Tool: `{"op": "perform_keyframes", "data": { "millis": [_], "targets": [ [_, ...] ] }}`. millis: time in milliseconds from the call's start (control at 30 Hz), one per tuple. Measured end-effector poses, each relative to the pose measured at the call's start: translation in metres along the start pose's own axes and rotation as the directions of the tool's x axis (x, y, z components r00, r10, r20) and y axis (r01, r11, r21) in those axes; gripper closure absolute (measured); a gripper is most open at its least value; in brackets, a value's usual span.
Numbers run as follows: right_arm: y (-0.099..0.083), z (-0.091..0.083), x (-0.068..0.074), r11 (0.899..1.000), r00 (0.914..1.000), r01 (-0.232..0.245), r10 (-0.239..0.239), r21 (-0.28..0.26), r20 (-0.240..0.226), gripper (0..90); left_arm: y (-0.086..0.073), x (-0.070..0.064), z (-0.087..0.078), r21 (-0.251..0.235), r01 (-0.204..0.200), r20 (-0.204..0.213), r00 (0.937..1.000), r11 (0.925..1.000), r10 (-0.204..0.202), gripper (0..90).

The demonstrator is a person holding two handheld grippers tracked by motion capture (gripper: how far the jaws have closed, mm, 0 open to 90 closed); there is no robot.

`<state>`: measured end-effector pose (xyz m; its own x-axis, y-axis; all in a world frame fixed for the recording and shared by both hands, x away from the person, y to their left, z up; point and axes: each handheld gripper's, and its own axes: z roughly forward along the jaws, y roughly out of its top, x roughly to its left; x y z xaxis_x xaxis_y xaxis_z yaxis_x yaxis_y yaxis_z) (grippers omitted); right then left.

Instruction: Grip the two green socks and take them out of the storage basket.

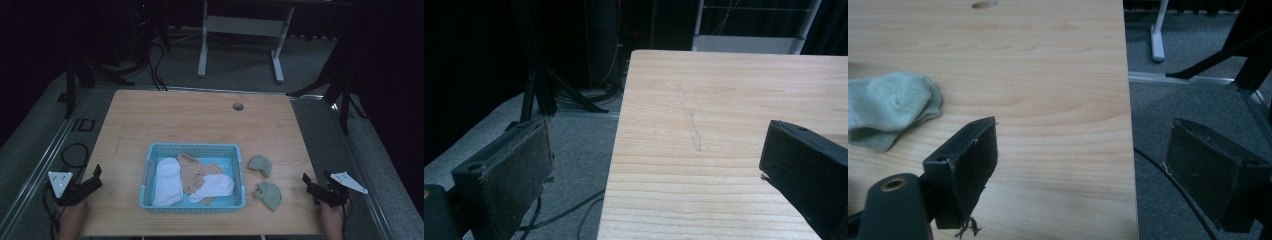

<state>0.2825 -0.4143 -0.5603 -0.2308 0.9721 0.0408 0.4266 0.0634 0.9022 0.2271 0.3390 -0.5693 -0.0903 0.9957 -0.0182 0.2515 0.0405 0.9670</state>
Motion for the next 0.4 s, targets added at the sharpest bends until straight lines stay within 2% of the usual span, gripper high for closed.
{"op": "perform_keyframes", "data": {
  "millis": [167, 400],
  "targets": [
    [0.0007, 0.0014, -0.0015, 1.0, 0.9999, -0.016, 0.016, 0.01, 0.0, 13.6, -0.0001, -0.0004, 0.0, 0.0, -0.003, -0.001, 1.0, 1.0, 0.003, 0.7],
    [0.0015, 0.0038, -0.0015, 0.999, 0.9999, -0.013, 0.013, 0.032, 0.005, 13.7, 0.0, -0.0002, 0.0, 0.002, -0.003, 0.0, 1.0, 1.0, 0.003, 0.7]
  ]
}}
